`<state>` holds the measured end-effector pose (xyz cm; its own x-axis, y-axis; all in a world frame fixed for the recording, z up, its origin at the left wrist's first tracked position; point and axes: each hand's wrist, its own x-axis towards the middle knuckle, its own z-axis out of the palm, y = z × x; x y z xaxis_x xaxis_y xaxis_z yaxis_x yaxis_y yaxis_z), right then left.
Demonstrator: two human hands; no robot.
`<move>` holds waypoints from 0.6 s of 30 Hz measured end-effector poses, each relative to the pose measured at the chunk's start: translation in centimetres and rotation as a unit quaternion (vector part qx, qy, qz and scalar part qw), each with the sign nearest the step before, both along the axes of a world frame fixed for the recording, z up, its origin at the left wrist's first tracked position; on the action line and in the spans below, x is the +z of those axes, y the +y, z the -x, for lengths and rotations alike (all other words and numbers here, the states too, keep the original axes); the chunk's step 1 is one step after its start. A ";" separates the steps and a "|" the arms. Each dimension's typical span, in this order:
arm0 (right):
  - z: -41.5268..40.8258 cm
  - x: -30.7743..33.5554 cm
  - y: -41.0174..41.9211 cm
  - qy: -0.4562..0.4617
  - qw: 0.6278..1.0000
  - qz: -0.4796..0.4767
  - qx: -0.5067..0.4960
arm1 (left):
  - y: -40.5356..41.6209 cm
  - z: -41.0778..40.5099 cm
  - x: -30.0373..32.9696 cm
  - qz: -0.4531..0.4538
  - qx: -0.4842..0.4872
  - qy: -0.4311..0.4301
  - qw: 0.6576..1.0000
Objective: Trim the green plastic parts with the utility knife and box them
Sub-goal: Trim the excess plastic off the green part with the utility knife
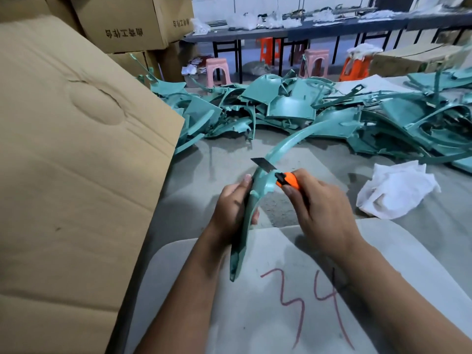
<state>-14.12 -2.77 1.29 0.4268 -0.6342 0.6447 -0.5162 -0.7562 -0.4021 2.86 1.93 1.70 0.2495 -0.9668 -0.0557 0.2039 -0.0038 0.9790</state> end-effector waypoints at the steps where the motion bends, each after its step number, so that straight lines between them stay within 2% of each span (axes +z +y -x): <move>1: 0.1 0.2 0.0 0.000 0.999 0.015 -0.034 | -0.2 -0.1 0.2 -0.006 -0.008 0.017 1.000; 5: 1.1 0.2 -1.2 -0.049 0.990 -0.014 -0.133 | -0.3 -0.4 0.2 -0.036 -0.075 0.074 0.994; 9: 0.8 0.3 -0.8 -0.041 0.994 -0.017 -0.105 | -0.3 -1.7 0.0 -0.026 -0.125 0.091 0.988; 11: 0.0 0.5 0.0 -0.021 0.997 -0.010 -0.069 | -0.5 -2.1 0.1 -0.027 -0.197 0.228 0.953; 12: -0.3 0.5 0.3 -0.011 0.999 -0.014 -0.048 | -0.8 -2.4 0.0 -0.012 -0.260 0.302 0.917; 14: -0.6 0.4 0.5 -0.004 1.000 -0.030 -0.003 | -1.1 -2.7 0.1 0.037 -0.319 0.370 0.872; 15: -0.6 0.4 0.6 -0.013 0.999 -0.037 0.018 | -1.0 -2.8 0.3 0.044 -0.315 0.364 0.876; 16: -0.4 0.4 0.6 -0.023 0.998 -0.040 0.035 | -1.1 -2.8 0.2 0.036 -0.291 0.337 0.895; 18: -0.1 0.4 0.6 -0.032 0.998 -0.040 0.048 | -1.1 -3.0 -0.8 0.001 -0.181 0.238 0.954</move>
